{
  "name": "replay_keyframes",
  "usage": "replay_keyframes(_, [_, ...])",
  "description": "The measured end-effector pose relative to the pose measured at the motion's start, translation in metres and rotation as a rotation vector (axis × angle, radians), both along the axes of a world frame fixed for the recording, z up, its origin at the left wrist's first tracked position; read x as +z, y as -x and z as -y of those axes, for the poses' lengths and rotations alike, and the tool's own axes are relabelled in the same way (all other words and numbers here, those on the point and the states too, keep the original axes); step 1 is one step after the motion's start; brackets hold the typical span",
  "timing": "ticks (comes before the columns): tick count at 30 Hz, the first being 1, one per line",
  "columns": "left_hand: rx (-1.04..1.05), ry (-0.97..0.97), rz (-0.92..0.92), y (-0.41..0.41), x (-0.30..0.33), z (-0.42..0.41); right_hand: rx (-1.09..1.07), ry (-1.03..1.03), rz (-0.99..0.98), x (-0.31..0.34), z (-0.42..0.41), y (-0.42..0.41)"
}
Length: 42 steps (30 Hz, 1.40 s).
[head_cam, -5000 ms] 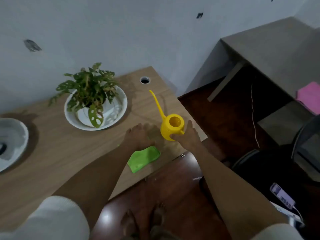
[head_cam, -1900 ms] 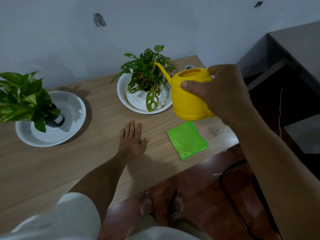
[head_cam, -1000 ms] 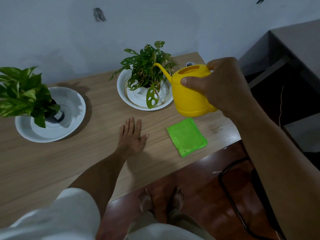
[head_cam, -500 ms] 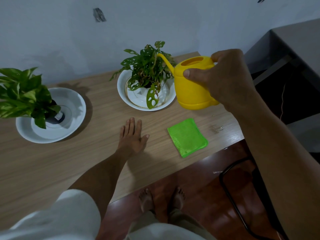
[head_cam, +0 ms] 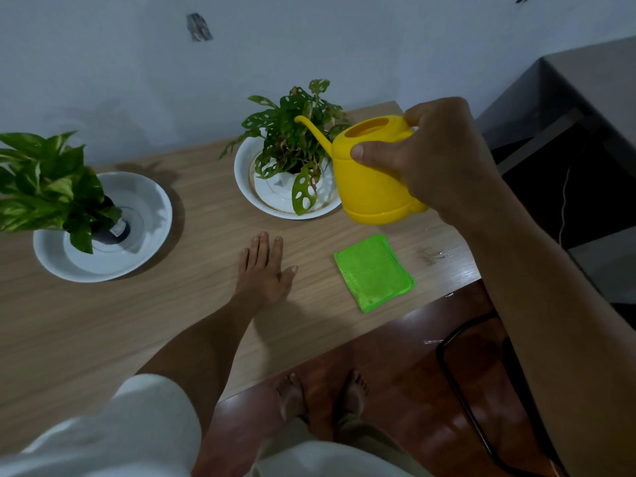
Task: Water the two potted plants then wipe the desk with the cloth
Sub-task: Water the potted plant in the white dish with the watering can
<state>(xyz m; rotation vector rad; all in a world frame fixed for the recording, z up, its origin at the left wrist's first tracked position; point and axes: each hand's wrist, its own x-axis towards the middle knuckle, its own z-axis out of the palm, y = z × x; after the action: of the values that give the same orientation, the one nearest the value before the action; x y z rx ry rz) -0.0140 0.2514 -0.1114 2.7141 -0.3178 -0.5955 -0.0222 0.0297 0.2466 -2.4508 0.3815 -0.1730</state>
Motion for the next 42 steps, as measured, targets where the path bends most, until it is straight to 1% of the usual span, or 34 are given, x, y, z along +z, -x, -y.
replay_keyframes(5, [-0.003, -0.001, 0.003, 0.0, 0.0, -0.001, -0.009, -0.001, -0.007, 0.0, 0.001, 0.002])
replay_keyframes(9, [-0.002, -0.004, -0.001, -0.001, 0.0, 0.0, -0.026, -0.029, 0.017, 0.0, 0.004, 0.003])
replay_keyframes(21, [0.012, -0.008, -0.012, -0.001, 0.001, 0.0, -0.083, -0.03, 0.073, -0.006, 0.015, -0.006])
replay_keyframes(30, [0.006, -0.009, -0.017, -0.001, 0.001, 0.0, -0.032, 0.023, 0.061, -0.005, 0.002, -0.011])
replay_keyframes(42, [0.012, 0.001, -0.012, 0.0, 0.001, 0.0, -0.007, -0.031, -0.045, 0.005, 0.013, 0.01])
